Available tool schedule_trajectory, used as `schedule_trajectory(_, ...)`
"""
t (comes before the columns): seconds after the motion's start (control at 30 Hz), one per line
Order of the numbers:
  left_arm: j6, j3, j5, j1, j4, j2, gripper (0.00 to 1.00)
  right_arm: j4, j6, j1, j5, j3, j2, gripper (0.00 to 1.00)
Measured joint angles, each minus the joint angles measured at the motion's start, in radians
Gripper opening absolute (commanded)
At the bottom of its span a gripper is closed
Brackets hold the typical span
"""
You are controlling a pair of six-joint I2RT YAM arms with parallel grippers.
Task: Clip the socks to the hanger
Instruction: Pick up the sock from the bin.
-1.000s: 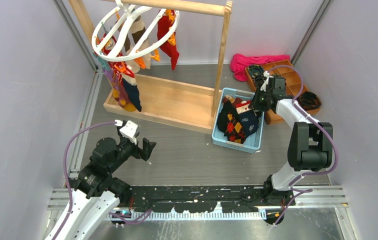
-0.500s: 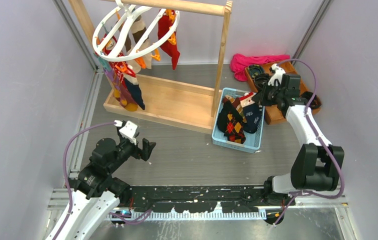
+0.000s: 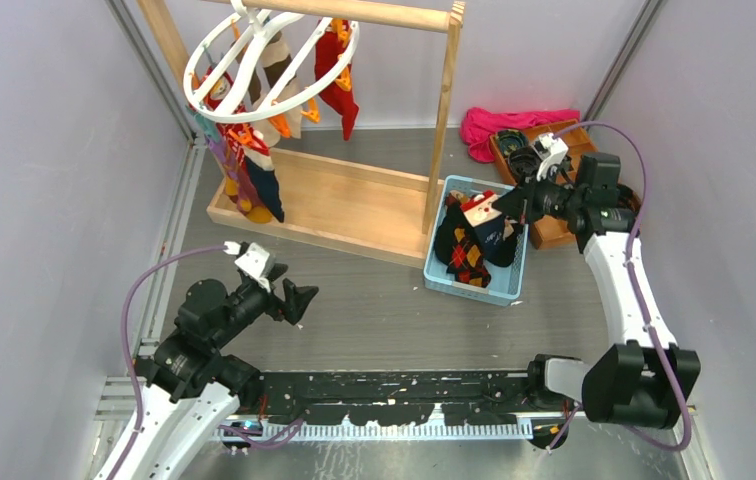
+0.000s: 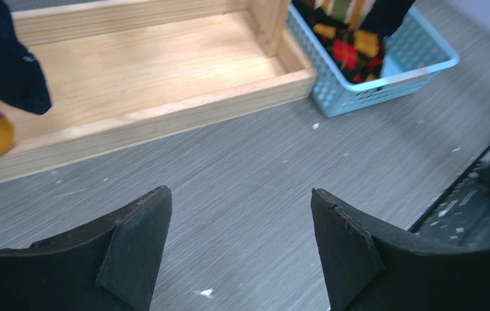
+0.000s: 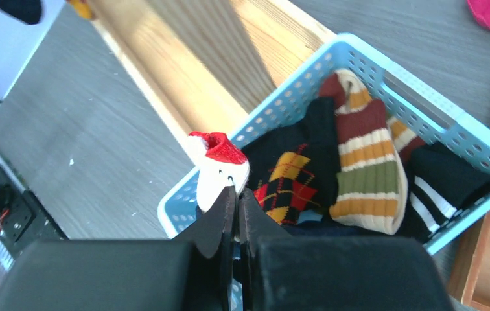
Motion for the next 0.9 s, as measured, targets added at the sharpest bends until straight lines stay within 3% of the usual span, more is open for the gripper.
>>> schedule_trajectory(0.13, -0.141, -0.003, 0.083, 0.0, 0.101, -0.007, 0.79, -0.015, -0.013, -0.008, -0.105, 0.002, -0.081, 0.01)
schedule_trajectory(0.23, -0.3, -0.049, 0.154, 0.0, 0.278, -0.007, 0.8, -0.025, -0.013, -0.008, -0.208, 0.009, -0.122, 0.01)
schedule_trajectory(0.37, -0.533, -0.18, 0.231, 0.0, 0.601, 0.024, 0.94, -0.022, 0.012, -0.007, -0.352, 0.015, -0.127, 0.01)
schedule_trajectory(0.43, -0.641, -0.22, 0.261, -0.003, 0.737, 0.095, 0.94, -0.006, 0.045, 0.0, -0.413, 0.015, -0.124, 0.01)
schedule_trajectory(0.53, -0.69, -0.22, 0.271, -0.037, 0.826, 0.171, 0.94, 0.019, 0.081, 0.031, -0.469, 0.013, -0.121, 0.01)
schedule_trajectory(0.63, -0.684, -0.212, 0.259, -0.135, 0.903, 0.248, 0.94, 0.03, 0.1, 0.079, -0.505, 0.013, -0.119, 0.01)
schedule_trajectory(0.73, -0.595, -0.186, 0.183, -0.315, 0.938, 0.336, 0.93, 0.036, 0.108, 0.14, -0.529, 0.011, -0.106, 0.01)
schedule_trajectory(0.83, -0.477, -0.111, 0.114, -0.454, 0.922, 0.438, 0.89, 0.039, 0.107, 0.192, -0.544, 0.005, -0.089, 0.01)
schedule_trajectory(0.9, -0.419, -0.04, 0.084, -0.488, 0.884, 0.501, 0.87, 0.038, 0.107, 0.222, -0.551, -0.001, -0.081, 0.01)
